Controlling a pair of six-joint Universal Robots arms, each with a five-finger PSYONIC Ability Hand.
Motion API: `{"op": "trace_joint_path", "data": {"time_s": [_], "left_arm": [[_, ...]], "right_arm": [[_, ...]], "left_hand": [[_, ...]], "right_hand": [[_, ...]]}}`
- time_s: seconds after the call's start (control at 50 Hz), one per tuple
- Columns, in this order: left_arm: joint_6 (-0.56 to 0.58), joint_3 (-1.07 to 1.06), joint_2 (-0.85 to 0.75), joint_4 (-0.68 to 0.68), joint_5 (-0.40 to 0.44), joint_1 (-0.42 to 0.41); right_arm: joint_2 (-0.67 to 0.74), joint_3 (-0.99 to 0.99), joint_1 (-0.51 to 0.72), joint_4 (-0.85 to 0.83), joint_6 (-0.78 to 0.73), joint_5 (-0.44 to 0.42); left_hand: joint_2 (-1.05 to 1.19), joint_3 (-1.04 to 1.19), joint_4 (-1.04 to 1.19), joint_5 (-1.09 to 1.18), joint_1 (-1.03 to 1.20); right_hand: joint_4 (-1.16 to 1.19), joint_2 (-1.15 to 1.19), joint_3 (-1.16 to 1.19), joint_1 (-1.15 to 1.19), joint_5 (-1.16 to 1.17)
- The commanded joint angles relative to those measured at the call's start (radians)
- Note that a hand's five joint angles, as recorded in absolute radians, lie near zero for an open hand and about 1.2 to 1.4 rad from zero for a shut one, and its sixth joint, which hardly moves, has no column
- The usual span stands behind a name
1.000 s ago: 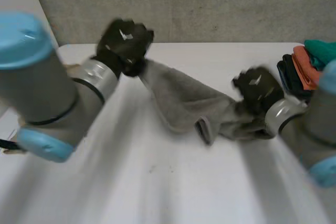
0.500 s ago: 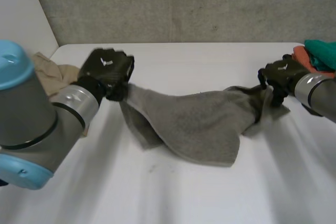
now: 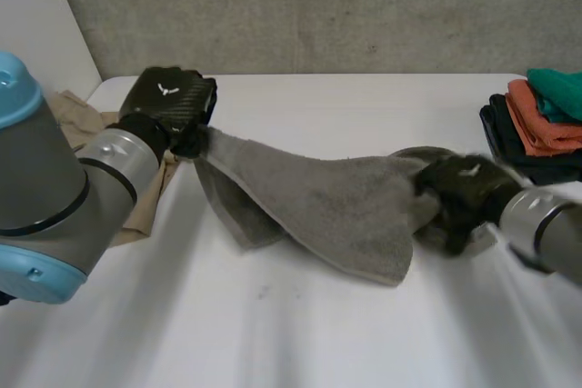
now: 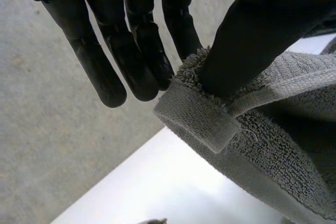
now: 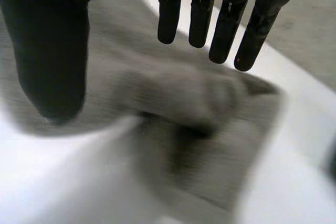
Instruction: Fold the laundry.
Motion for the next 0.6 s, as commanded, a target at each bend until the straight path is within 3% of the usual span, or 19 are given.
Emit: {"op": "trace_joint_path", "data": {"time_s": [0.02, 0.1, 0.2, 0.22, 0.26, 0.38, 0.44, 0.52, 0.6], "left_arm": [[-0.002, 0.000, 0.031, 0.000, 0.000, -0.001], [-0.002, 0.007, 0.034, 0.000, -0.001, -0.001], [-0.005, 0.015, 0.042, 0.000, -0.001, -0.004], [-0.005, 0.017, 0.045, 0.000, -0.001, -0.004], [-0.019, 0.018, 0.056, 0.002, -0.001, -0.004], [-0.050, 0.017, 0.082, -0.006, 0.002, -0.006], [-0.050, 0.009, 0.115, -0.040, 0.002, -0.006], [-0.053, 0.004, 0.161, -0.104, 0.003, -0.006], [-0.058, -0.014, 0.214, -0.161, 0.003, -0.007]], "right_arm": [[0.083, 0.144, 0.126, -0.269, 0.081, -0.010], [0.163, 0.129, 0.144, -0.337, 0.068, 0.010], [0.235, 0.077, 0.144, -0.346, 0.057, 0.050], [0.243, 0.071, 0.144, -0.346, 0.055, 0.057], [0.248, 0.049, 0.143, -0.353, 0.054, 0.082], [0.194, 0.026, 0.130, -0.351, 0.029, 0.100], [0.047, -0.006, 0.129, -0.304, -0.047, 0.103], [-0.140, -0.124, 0.080, -0.148, -0.152, 0.088], [-0.190, -0.309, 0.051, -0.014, -0.182, 0.083]], "left_hand": [[0.200, 0.205, 0.198, 0.247, 0.269], [0.200, 0.205, 0.198, 0.247, 0.269], [0.200, 0.205, 0.198, 0.247, 0.269], [0.200, 0.205, 0.198, 0.247, 0.269], [0.200, 0.205, 0.198, 0.247, 0.269], [0.200, 0.205, 0.198, 0.247, 0.269], [0.200, 0.205, 0.198, 0.247, 0.269], [0.200, 0.205, 0.198, 0.247, 0.269], [0.200, 0.205, 0.198, 0.247, 0.269]], "right_hand": [[0.018, 0.004, 0.013, 0.059, 0.024], [0.050, 0.036, 0.046, 0.091, 0.057], [0.282, 0.268, 0.277, 0.323, 0.288], [0.369, 0.355, 0.365, 0.410, 0.376], [0.954, 0.940, 0.950, 0.995, 0.961], [0.956, 0.942, 0.952, 0.997, 0.963], [0.956, 0.942, 0.952, 0.997, 0.963], [0.956, 0.942, 0.952, 0.997, 0.963], [0.956, 0.942, 0.952, 0.997, 0.963]]}}
